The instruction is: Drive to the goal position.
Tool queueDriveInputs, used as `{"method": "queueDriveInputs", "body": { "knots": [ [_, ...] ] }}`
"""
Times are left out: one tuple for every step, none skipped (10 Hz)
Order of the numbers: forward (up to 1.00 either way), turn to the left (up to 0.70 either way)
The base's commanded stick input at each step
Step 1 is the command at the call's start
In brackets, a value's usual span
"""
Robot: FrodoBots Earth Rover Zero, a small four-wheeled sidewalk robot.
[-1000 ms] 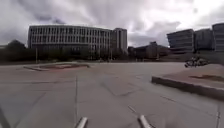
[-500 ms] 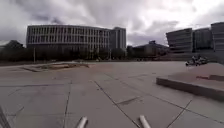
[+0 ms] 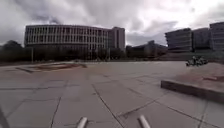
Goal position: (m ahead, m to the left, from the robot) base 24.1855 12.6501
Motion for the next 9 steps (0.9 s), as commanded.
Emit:
{"method": "queueDriveInputs", "body": {
  "knots": [
    [0.7,0.01],
    [0.7,0.01],
    [0.7,0.01],
    [0.7,0.01],
    [0.7,0.01],
    [0.7,0.01],
    [0.7,0.01],
    [0.7,0.01],
    [0.7,0.01]
  ]
}}
